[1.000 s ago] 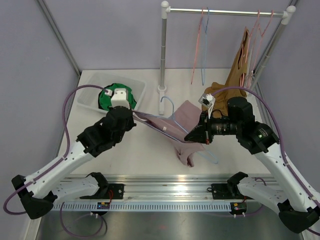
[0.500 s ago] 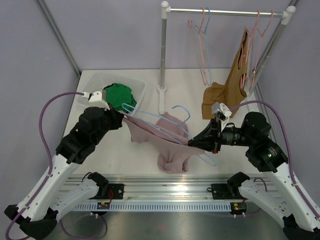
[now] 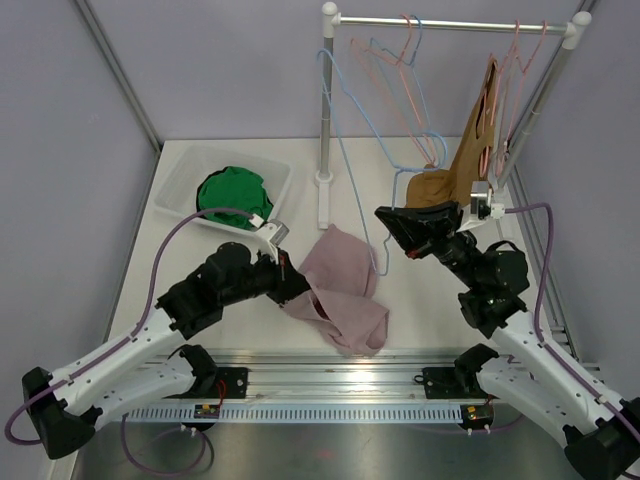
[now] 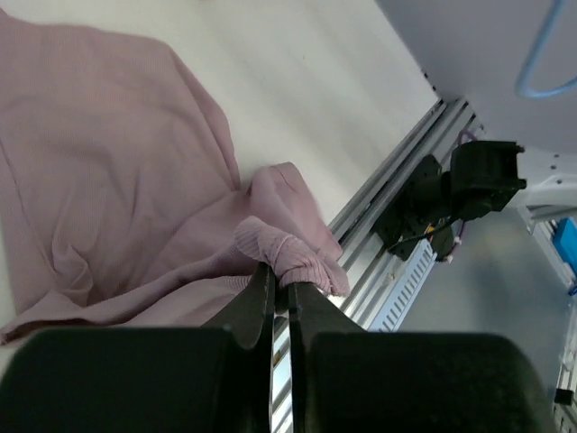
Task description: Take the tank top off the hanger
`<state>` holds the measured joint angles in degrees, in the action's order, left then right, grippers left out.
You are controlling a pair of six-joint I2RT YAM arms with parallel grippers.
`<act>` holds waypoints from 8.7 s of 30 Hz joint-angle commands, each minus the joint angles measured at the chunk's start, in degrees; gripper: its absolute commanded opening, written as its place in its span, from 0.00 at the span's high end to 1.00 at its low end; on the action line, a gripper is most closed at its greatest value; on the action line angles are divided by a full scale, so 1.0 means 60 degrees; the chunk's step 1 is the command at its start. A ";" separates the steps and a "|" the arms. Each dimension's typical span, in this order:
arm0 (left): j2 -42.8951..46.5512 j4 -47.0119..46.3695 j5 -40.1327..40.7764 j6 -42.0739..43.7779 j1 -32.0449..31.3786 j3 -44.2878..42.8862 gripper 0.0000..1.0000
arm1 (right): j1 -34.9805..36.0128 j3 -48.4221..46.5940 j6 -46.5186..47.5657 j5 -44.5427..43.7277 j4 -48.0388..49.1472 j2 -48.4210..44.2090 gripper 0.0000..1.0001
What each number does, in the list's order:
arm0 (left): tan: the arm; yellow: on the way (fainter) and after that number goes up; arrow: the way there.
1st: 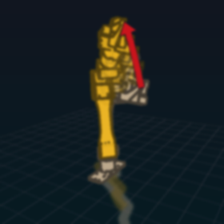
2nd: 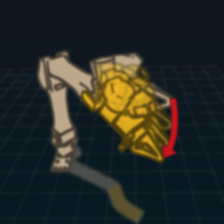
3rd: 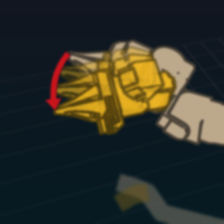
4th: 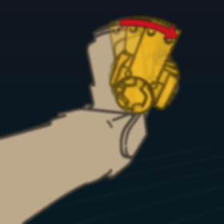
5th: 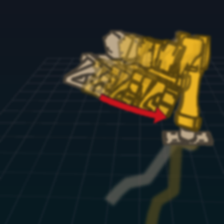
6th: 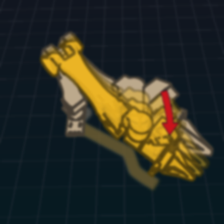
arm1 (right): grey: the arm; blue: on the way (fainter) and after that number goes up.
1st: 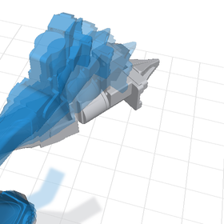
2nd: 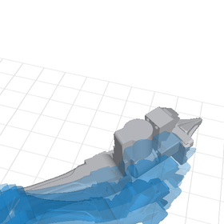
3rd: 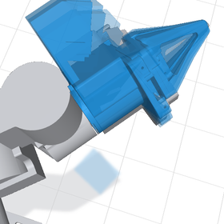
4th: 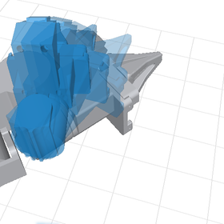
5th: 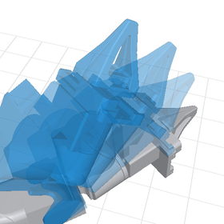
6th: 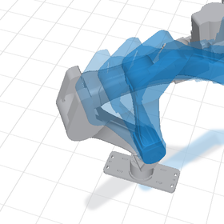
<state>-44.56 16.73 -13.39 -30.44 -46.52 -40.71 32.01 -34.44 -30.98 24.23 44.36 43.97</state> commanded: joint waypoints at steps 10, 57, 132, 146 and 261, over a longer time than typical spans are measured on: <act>-0.0353 0.2775 0.3255 0.0853 -0.0508 -0.2105 0.37 | 0.0070 -0.5888 0.1661 -0.4520 -1.0523 0.0769 1.00; 0.1947 0.4609 0.5483 0.2187 0.0312 -0.1843 0.01 | -0.2933 -1.5915 0.1766 -0.1021 -1.2902 1.0721 1.00; -0.3898 0.4828 0.7578 0.0793 0.0453 -0.5620 1.00 | -0.2933 -0.5203 0.2117 0.0357 -1.3545 -0.1029 0.00; -0.7658 0.6701 0.3654 0.2332 0.6154 -1.1741 1.00 | -0.2933 -0.4837 0.1999 0.0606 -1.3121 -0.1131 0.00; 0.1977 0.3671 0.1953 0.2172 0.5659 -0.1565 0.01 | -0.5247 -1.7258 0.4754 -0.5167 -1.5581 1.0106 1.00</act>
<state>-32.49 42.22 0.08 -18.28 -12.38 -49.84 0.69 -133.99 -1.39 -10.41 -50.22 108.12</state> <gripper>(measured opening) 0.988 0.045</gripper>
